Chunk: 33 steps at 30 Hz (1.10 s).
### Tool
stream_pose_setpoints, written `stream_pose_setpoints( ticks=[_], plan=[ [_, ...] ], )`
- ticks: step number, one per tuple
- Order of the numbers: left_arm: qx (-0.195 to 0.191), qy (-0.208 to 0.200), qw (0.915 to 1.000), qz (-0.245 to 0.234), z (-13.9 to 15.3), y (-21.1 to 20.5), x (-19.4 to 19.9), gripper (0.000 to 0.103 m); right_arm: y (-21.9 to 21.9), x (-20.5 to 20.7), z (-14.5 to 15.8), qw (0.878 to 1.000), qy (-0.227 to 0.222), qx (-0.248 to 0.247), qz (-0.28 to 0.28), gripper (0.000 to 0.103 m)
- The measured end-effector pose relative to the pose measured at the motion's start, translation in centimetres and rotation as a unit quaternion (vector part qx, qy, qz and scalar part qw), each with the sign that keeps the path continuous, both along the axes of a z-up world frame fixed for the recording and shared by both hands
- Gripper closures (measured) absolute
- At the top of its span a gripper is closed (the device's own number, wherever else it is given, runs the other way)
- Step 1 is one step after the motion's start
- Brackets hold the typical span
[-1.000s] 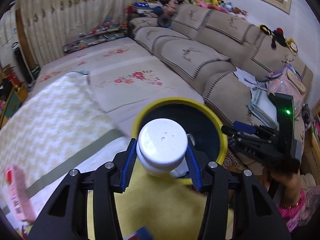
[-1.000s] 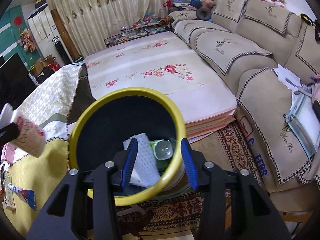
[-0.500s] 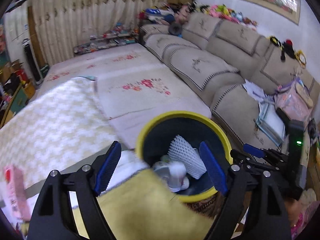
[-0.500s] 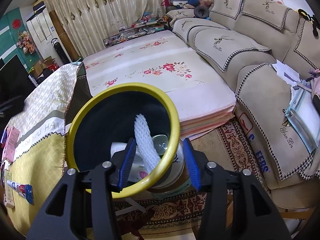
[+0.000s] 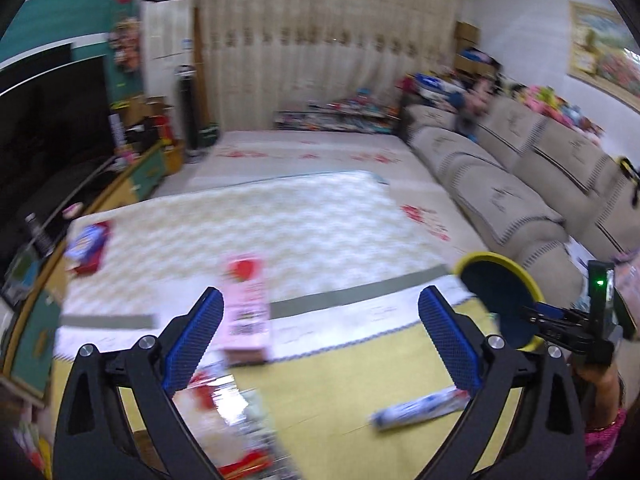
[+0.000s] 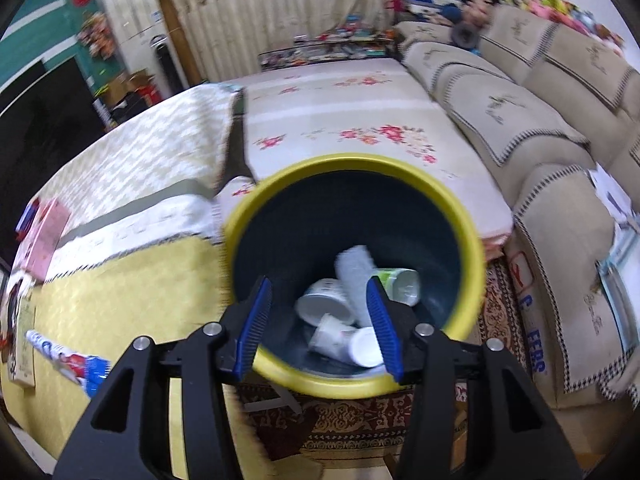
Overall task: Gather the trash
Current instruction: 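Grasp the pink strawberry milk carton with the right gripper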
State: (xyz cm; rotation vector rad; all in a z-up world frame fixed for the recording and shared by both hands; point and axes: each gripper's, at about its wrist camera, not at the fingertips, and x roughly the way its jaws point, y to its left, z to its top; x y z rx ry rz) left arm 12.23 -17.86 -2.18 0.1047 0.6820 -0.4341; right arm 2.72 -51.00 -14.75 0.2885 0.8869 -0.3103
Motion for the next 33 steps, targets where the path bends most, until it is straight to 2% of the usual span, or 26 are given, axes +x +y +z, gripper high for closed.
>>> stream_pose_setpoints(
  ticks=[5, 8, 15, 18, 20, 23, 25, 33],
  plan=[
    [-0.002, -0.013, 0.9976, 0.068, -0.2, 7.1, -0.5, 0.005, 5.4, 2.4, 0.8, 0.998, 0.007, -0.008, 0.068, 0.055],
    [-0.006, -0.015, 0.9955, 0.093, -0.4, 10.0, -0.7, 0.005, 8.3, 3.7, 1.4, 0.994, 0.006, -0.011, 0.106, 0.055],
    [0.0, -0.028, 0.9874, 0.156, -1.4, 16.1, -1.5, 0.005, 19.0, 8.0, 3.7, 0.975, -0.01, -0.019, 0.219, 0.055],
    [-0.006, -0.022, 0.9862, 0.164, -1.6, 17.1, -1.7, 0.005, 23.6, 9.9, 4.8, 0.966, -0.023, -0.01, 0.258, 0.055],
    [-0.005, -0.019, 0.986, 0.165, -1.9, 17.8, -1.7, 0.005, 26.5, 11.4, 5.1, 0.959, -0.028, -0.007, 0.28, 0.051],
    [0.001, -0.018, 0.9856, 0.168, -2.2, 18.4, -1.8, 0.005, 29.7, 13.1, 5.1, 0.956, -0.024, -0.011, 0.292, 0.048],
    [0.004, -0.02, 0.9849, 0.172, -2.2, 18.9, -1.8, 0.005, 31.1, 14.3, 4.6, 0.959, -0.017, -0.022, 0.281, 0.046],
    [-0.008, -0.012, 0.9845, 0.175, -2.8, 19.8, -1.0, 0.005, 31.7, 16.2, 2.3, 0.968, 0.008, -0.051, 0.247, 0.041]
  ],
)
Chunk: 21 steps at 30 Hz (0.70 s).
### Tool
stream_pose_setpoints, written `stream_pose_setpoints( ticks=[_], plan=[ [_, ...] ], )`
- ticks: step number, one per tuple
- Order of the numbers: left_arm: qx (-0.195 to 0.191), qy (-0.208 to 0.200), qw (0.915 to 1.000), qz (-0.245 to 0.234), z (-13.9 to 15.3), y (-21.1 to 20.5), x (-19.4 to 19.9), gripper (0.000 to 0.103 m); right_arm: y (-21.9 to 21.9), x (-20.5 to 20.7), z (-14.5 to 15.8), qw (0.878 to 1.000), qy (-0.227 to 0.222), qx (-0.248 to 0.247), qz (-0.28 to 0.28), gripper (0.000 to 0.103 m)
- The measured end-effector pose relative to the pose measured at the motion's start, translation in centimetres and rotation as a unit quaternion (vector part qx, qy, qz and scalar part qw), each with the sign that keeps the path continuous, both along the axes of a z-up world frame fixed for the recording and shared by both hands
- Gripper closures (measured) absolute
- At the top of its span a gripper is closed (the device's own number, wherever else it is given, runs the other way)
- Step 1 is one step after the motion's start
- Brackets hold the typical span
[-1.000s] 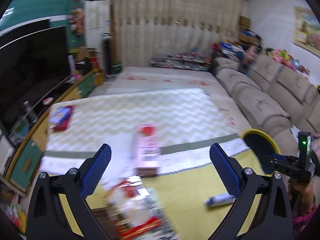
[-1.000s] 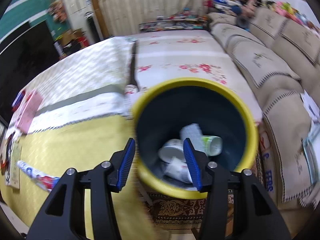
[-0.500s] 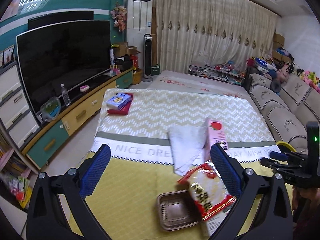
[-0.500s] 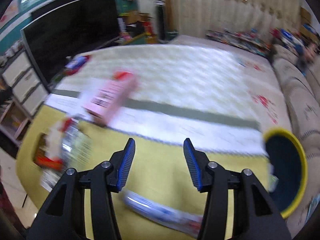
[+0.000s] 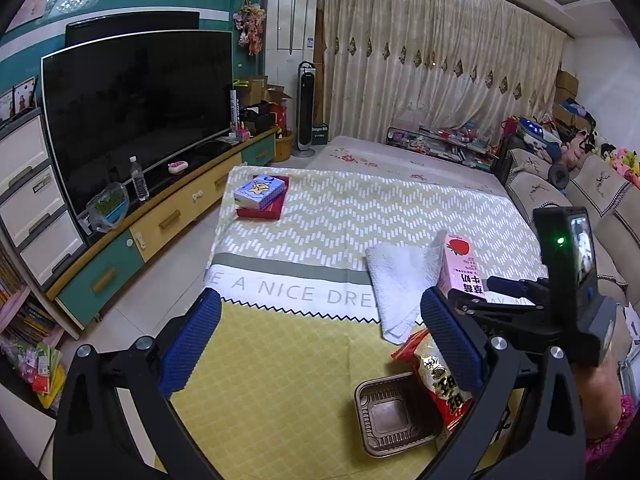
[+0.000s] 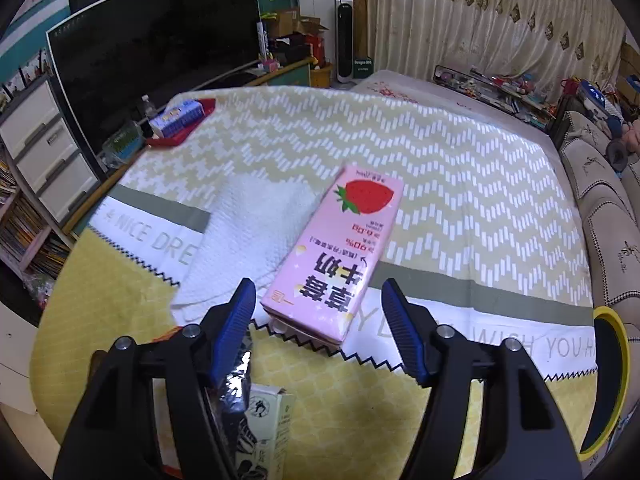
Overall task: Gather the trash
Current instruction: 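Grasp the pink strawberry milk carton with the right gripper, then carry the milk carton over the bin and open the right gripper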
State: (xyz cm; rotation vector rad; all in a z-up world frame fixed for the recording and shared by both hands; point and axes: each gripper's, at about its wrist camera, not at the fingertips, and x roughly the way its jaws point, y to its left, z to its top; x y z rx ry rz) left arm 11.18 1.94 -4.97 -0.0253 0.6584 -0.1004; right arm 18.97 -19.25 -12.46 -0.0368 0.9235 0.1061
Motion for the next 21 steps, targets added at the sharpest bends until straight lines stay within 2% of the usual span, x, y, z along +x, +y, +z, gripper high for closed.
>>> stream_pose_setpoints(
  ticks=[5, 9, 11, 17, 18, 19, 21],
  plan=[
    [0.001, 0.003, 1.0, -0.009, -0.3, -0.8, 0.4, 0.005, -2.9, -0.2, -0.5, 1.0, 0.002, -0.001, -0.029, 0.041],
    [-0.003, 0.005, 0.9999, -0.01, -0.5, -1.1, 0.7, 0.005, -5.4, -0.3, -0.5, 0.999, 0.004, 0.037, -0.035, 0.041],
    [-0.007, 0.007, 0.9999, -0.012, -0.7, -1.4, 0.9, 0.005, -5.4, -0.2, -0.8, 0.998, 0.015, 0.05, -0.023, 0.041],
    [-0.001, 0.007, 0.9999, -0.015, -0.4, -1.7, 0.9, 0.005, -4.5, -0.2, -2.1, 0.999, 0.023, 0.032, -0.009, 0.041],
    [-0.002, 0.007, 0.9998, -0.016, -0.4, -1.8, 1.0, 0.005, -4.6, -0.2, -2.2, 0.999, 0.024, 0.029, -0.009, 0.042],
    [-0.004, 0.007, 0.9998, -0.017, -0.3, -1.8, 0.9, 0.005, -4.7, -0.2, -2.3, 0.999, 0.025, 0.03, -0.01, 0.055],
    [-0.003, 0.007, 0.9998, -0.019, -0.3, -2.0, 1.0, 0.005, -5.3, -0.5, -2.0, 0.999, 0.02, 0.042, -0.013, 0.055]
  ],
)
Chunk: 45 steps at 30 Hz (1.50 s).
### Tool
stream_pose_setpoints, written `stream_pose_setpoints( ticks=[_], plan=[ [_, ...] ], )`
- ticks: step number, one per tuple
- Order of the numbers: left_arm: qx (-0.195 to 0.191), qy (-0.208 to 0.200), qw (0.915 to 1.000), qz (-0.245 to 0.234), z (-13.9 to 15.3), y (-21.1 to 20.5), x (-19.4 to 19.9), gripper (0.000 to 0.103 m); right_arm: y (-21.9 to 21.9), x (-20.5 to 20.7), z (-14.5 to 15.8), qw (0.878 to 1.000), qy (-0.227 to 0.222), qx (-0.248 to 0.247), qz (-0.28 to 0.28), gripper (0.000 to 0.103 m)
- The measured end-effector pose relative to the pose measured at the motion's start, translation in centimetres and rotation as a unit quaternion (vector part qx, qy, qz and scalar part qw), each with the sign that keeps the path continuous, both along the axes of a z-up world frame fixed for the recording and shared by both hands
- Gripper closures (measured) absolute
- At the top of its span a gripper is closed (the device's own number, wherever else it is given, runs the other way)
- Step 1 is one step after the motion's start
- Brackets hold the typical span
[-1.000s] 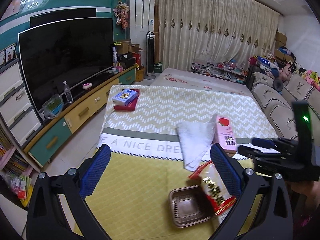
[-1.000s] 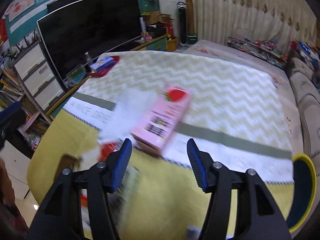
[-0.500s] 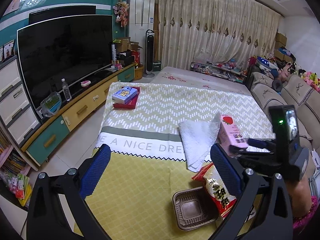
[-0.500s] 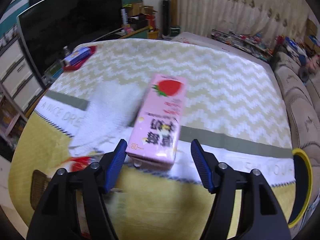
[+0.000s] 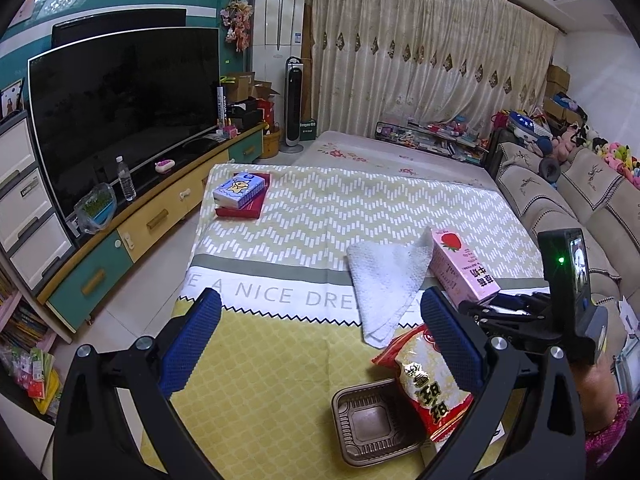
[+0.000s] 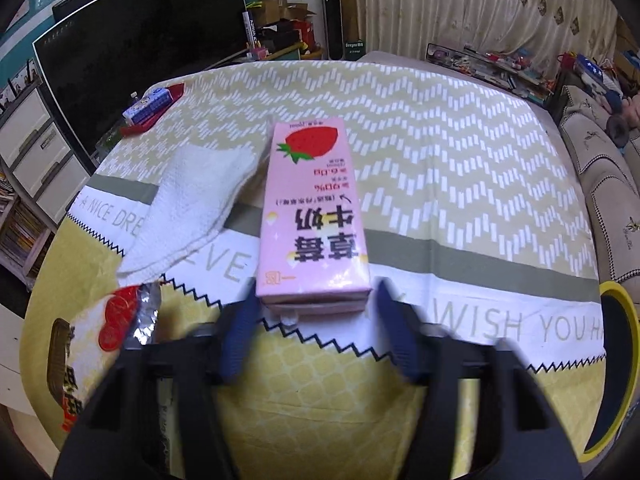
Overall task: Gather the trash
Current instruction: 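Carry the milk carton over the bin and open the right gripper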
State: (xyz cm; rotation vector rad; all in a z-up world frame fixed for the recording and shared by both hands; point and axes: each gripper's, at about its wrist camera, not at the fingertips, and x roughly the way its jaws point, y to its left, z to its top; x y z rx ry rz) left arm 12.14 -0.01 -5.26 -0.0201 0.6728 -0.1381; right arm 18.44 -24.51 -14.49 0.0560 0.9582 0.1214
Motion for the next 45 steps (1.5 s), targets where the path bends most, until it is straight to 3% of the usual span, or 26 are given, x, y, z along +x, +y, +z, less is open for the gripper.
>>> stream_pose_setpoints(
  ticks=[10, 23, 29, 34, 38, 45],
  plan=[
    [0.003, 0.003, 1.0, -0.007, -0.1, -0.9, 0.3, 0.005, -3.4, -4.1, 5.6, 0.995, -0.085, 0.049, -0.009, 0.056],
    [0.01, -0.001, 0.9995, -0.03, 0.4, -3.0, 0.1, 0.005, -6.8, -8.1, 8.7, 0.991, -0.121, 0.056, -0.013, 0.056],
    [0.009, -0.005, 0.9981, -0.061, 1.0, -4.6, -0.5, 0.005, -13.6, -11.5, 9.7, 0.986, -0.135, 0.029, -0.096, 0.055],
    [-0.006, 0.004, 0.9942, -0.107, 1.0, -6.7, -1.0, 0.005, -20.3, -13.4, 8.4, 0.976, -0.11, -0.001, -0.189, 0.055],
    [-0.008, 0.008, 0.9934, -0.114, 1.0, -7.6, -1.2, 0.005, -24.8, -14.3, 5.5, 0.963, -0.071, -0.034, -0.257, 0.055],
    [-0.001, 0.029, 0.994, -0.106, 0.1, -8.0, -1.6, 0.005, -28.5, -13.1, -0.3, 0.954, -0.002, -0.04, -0.297, 0.055]
  ],
)
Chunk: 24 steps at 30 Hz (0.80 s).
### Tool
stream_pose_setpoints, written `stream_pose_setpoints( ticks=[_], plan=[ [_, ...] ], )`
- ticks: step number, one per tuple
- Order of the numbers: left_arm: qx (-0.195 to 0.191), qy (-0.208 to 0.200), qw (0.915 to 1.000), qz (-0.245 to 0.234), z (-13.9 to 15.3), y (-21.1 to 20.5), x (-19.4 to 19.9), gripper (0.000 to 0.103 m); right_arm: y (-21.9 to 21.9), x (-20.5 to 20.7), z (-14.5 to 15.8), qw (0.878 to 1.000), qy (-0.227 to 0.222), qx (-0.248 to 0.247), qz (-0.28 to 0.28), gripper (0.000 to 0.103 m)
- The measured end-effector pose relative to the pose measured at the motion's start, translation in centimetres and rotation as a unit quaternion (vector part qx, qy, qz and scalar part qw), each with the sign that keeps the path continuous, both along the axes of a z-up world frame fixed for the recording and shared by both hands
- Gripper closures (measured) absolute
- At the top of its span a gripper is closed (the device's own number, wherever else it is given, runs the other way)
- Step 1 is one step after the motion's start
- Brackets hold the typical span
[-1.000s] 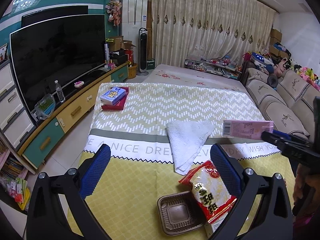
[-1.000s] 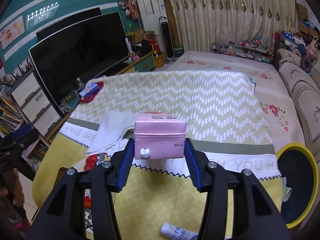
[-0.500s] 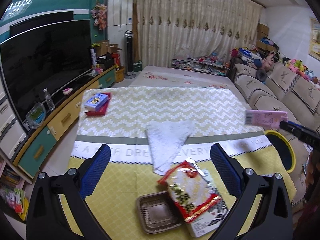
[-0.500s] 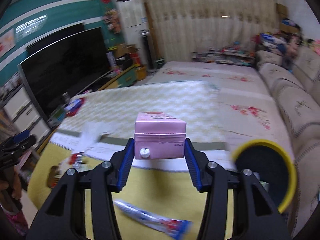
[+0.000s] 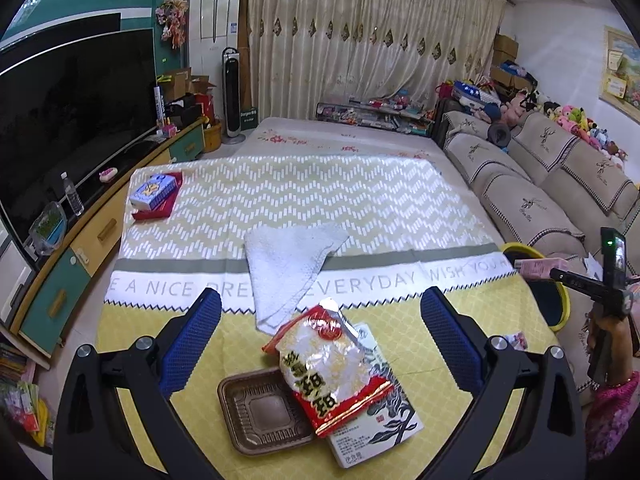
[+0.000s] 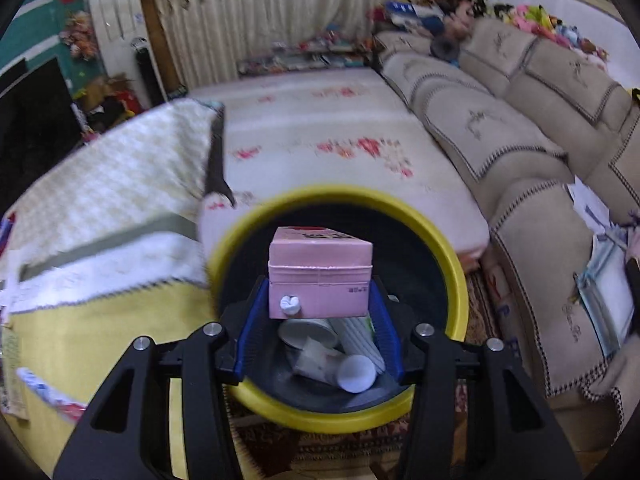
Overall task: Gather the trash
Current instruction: 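Carry the milk carton over the bin and open the right gripper, then grasp the red-and-white snack bag with the left gripper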
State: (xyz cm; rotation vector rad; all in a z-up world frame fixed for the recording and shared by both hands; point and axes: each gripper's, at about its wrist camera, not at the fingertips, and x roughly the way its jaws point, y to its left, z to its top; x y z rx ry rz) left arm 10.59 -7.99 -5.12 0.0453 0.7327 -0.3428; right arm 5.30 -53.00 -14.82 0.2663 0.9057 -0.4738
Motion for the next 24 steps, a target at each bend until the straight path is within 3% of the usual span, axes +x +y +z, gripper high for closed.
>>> stream_pose_setpoints(
  ticks=[3, 14, 19, 24],
  plan=[
    [0.004, 0.013, 0.9999, 0.002, -0.8, -0.1, -0.2, 0.005, -0.3, 0.0, -1.2, 1.0, 0.003, -0.004, -0.012, 0.046],
    [0.038, 0.063, 0.9973, 0.008, -4.9, -1.2, 0.8, 0.005, 1.5, 0.3, 0.4, 1.0, -0.024, -0.006, 0.007, 0.045],
    [0.044, 0.085, 0.9954, 0.008, -6.1, -1.2, 1.4, 0.016, 2.3, 0.5, 1.0, 0.999, -0.029, -0.008, 0.017, 0.045],
    [0.045, 0.099, 0.9941, 0.006, -6.8, -1.2, 1.7, 0.035, 2.8, 0.8, 0.9, 0.999, -0.028, -0.006, 0.026, 0.045]
  ],
)
